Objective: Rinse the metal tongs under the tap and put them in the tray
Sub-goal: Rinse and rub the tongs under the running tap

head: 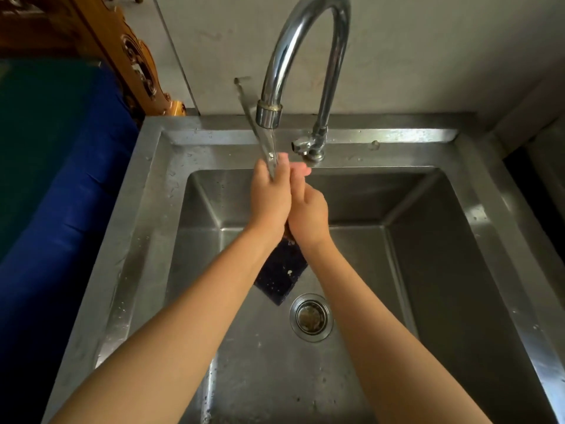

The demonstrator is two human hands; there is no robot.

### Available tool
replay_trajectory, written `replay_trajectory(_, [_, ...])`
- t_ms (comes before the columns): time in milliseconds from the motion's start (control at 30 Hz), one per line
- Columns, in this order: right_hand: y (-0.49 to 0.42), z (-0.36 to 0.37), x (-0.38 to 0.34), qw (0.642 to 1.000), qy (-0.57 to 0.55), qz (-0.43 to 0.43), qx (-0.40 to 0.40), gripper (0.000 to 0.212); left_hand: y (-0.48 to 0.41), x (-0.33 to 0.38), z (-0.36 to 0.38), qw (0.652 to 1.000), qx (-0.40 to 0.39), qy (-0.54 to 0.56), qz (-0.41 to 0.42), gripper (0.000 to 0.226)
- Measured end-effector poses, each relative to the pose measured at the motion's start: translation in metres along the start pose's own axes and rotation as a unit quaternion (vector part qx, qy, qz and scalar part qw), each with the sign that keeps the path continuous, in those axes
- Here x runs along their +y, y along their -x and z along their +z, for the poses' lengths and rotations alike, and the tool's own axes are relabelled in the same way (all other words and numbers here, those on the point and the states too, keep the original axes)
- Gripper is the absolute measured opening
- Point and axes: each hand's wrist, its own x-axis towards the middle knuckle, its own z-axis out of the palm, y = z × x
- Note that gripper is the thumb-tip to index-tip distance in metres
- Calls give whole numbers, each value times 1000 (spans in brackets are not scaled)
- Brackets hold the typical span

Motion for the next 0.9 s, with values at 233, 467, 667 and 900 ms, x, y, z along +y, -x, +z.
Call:
replay_trajectory(233, [-4, 4, -16, 997, 28, -61, 43, 37, 2, 15, -1, 996, -21, 55, -70, 33])
replay_trajectory(467, [-9, 19, -39, 989, 71, -125, 19, 31, 1, 27, -19, 957, -86, 243, -130, 33])
replay_trajectory(667, [-2, 16, -26, 967, 136, -196, -95, 48, -2, 27, -23, 937, -111, 296, -148, 50])
replay_trajectory(900, [7, 20, -25, 960, 133, -217, -119, 48, -8, 28, -23, 949, -127, 260, -126, 62])
